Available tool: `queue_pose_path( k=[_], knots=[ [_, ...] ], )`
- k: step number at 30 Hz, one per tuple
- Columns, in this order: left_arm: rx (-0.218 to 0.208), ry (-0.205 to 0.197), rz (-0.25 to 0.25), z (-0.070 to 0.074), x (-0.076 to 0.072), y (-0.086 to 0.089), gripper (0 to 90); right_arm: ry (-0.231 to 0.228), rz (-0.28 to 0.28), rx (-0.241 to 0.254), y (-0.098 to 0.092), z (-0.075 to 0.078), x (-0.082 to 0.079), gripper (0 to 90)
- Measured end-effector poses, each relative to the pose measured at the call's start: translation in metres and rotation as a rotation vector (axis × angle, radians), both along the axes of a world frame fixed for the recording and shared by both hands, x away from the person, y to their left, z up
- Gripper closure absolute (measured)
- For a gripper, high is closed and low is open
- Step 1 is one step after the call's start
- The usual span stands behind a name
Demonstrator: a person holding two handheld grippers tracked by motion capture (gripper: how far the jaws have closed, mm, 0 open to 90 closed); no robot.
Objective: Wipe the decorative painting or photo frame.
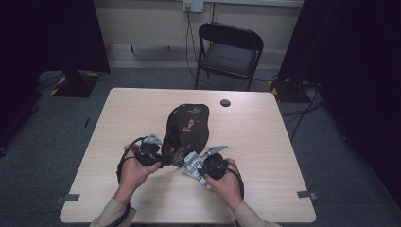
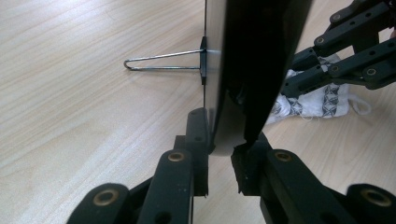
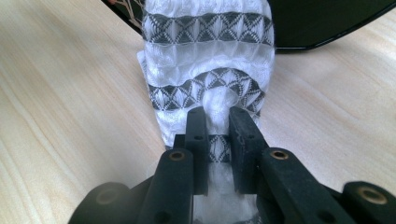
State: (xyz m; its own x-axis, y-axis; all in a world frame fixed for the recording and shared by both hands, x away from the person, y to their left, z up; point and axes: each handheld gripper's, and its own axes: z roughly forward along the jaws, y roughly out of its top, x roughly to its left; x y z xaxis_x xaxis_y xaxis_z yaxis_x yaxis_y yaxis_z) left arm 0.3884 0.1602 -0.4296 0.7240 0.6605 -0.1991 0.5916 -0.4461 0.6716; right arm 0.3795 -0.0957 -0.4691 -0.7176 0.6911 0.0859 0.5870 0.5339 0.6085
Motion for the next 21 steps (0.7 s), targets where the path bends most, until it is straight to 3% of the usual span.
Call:
queue_pose_path(
  k=[4, 6, 7, 10, 11, 12, 16, 17, 18, 21],
  knots=[
    [0.000, -0.001, 0.000, 0.000, 0.000, 0.000, 78.4, -0.003, 0.002, 0.004, -0.001, 0.006, 0.000, 80.0],
    [0.002, -0.001, 0.001, 0.000, 0.000, 0.000, 78.4, -0.028, 0.011, 0.019, 0.000, 0.022, -0.001, 80.0],
    [0.002, -0.001, 0.001, 0.000, 0.000, 0.000, 78.4, -0.028, 0.011, 0.019, 0.000, 0.022, -0.001, 80.0],
    [0.001, 0.000, 0.001, 0.000, 0.000, 0.000, 78.4, -0.076, 0.032, 0.031, 0.004, 0.047, -0.002, 80.0],
    [0.002, 0.000, 0.000, 0.000, 0.000, 0.000, 78.4, -0.111, 0.045, 0.039, 0.008, 0.065, -0.002, 80.0],
    [0.002, 0.000, 0.000, 0.000, 0.000, 0.000, 78.4, -0.111, 0.045, 0.039, 0.008, 0.065, -0.002, 80.0],
    [0.001, 0.000, 0.001, 0.000, 0.000, 0.000, 78.4, -0.162, 0.073, 0.055, 0.018, 0.098, -0.002, 80.0],
    [-0.002, 0.002, 0.004, 0.000, 0.000, 0.000, 78.4, -0.189, 0.078, 0.077, 0.021, 0.113, -0.001, 80.0],
    [-0.002, 0.002, 0.004, 0.000, 0.000, 0.000, 78.4, -0.189, 0.078, 0.077, 0.021, 0.113, -0.001, 80.0],
    [-0.002, 0.004, 0.005, 0.000, 0.000, 0.001, 78.4, -0.231, 0.088, 0.114, 0.027, 0.136, -0.002, 79.9]
  ],
)
